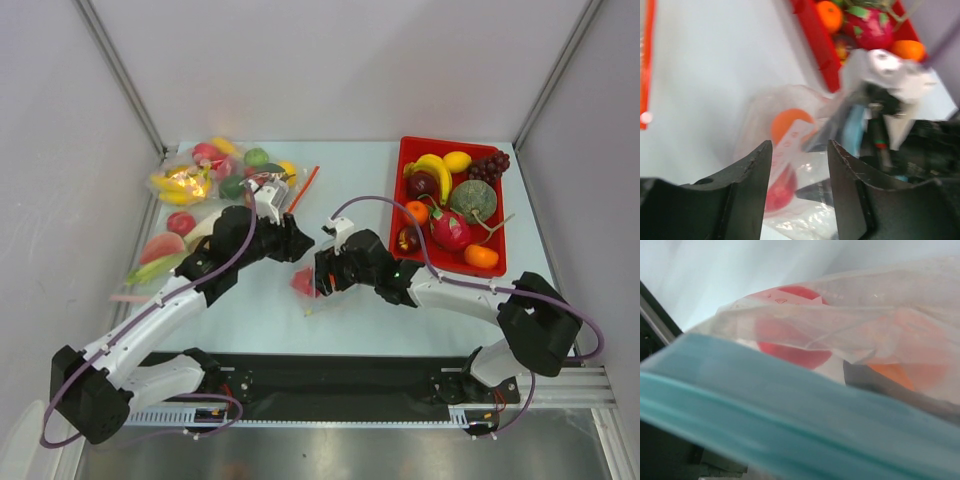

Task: Open the zip-top bag and remove the fake food

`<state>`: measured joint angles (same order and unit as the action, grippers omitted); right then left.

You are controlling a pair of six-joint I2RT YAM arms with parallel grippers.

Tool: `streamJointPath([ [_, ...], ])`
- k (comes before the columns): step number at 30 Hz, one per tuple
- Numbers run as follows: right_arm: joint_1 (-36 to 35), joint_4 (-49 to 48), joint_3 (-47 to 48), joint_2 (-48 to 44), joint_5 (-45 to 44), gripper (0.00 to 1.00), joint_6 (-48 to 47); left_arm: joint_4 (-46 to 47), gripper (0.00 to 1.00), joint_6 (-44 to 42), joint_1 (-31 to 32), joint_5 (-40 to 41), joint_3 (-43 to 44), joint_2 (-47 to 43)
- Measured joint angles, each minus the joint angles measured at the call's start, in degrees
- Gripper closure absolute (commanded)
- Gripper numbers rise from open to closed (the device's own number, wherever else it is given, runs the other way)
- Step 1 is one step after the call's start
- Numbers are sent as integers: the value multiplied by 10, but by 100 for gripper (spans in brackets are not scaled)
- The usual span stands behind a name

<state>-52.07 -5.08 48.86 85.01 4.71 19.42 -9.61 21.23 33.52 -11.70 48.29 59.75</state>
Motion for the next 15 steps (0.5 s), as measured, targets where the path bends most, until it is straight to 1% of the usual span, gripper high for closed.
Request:
streamJointPath([
  [3,-1,-7,-1,3,-26,29,0,3,43,12,-2,53,-31,6],
  [7,-2,-16,-8,3,-73,28,-1,5,40,29,-6,85,-73,28],
  [11,-2,-17,-14,2,-111,27,-10,22,37,40,-7,81,-80,72],
  [15,-2,-17,-14,2,-143,27,-13,45,36,50,-7,57,-82,112],
])
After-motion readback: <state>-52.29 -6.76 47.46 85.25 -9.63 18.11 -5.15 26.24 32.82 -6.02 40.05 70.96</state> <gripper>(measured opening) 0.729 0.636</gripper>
